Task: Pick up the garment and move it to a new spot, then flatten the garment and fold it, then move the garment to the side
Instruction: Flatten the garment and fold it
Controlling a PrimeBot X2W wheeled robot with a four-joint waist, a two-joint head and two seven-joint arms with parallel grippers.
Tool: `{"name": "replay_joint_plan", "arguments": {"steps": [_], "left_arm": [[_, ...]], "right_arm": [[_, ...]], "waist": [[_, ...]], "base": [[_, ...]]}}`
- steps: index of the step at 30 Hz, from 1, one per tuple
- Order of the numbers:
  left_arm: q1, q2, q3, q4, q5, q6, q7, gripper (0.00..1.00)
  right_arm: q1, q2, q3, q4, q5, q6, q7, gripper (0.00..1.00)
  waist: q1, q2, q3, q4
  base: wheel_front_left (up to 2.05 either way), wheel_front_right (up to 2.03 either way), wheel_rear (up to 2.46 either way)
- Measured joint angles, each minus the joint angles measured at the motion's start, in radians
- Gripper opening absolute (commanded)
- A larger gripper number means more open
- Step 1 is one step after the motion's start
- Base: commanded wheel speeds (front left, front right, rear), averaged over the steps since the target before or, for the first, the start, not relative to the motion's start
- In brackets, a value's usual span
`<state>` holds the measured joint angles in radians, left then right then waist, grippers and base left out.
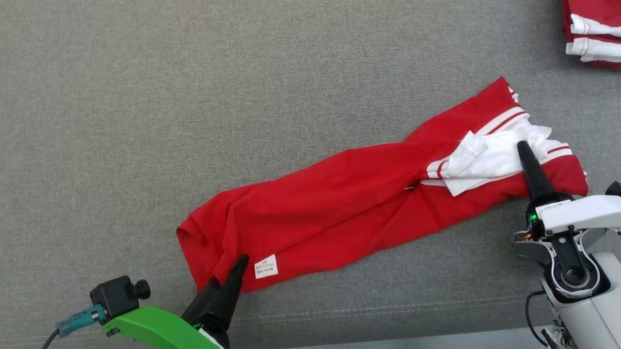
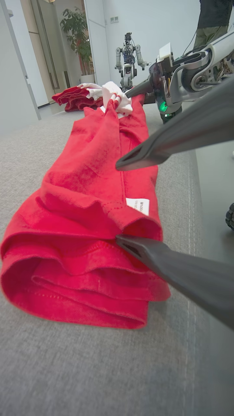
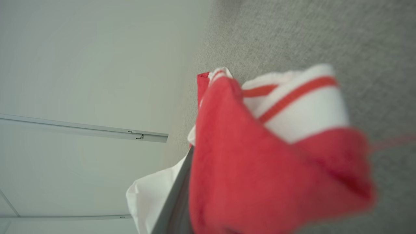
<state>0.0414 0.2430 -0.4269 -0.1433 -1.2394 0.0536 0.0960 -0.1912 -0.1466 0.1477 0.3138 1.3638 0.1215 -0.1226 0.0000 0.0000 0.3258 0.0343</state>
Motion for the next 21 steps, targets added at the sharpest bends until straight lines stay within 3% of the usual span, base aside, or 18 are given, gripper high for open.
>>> {"name": "replay_joint_plan", "arguments": {"steps": [6, 13, 21], "left_arm": [[0.000, -0.010, -0.002, 0.010, -0.002, -0.002, -0.007, 1.00], [0.000, -0.018, 0.002, 0.026, -0.004, -0.011, -0.019, 1.00], [0.000, -0.021, 0.014, 0.040, -0.004, -0.019, -0.036, 1.00]], "right_arm": [[0.000, -0.041, 0.033, -0.009, -0.083, 0.000, -0.014, 0.00], [0.000, -0.128, 0.108, -0.081, -0.266, 0.000, -0.045, 0.00], [-0.005, -0.211, 0.268, -0.223, -0.442, 0.000, -0.002, 0.00]], "waist": [[0.0000, 0.0000, -0.008, 0.022], [0.0000, 0.0001, -0.021, 0.042], [0.0000, 0.0000, -0.041, 0.057]], "base": [[0.00, 0.00, 0.00], [0.00, 0.00, 0.00], [0.00, 0.00, 0.00]]}}
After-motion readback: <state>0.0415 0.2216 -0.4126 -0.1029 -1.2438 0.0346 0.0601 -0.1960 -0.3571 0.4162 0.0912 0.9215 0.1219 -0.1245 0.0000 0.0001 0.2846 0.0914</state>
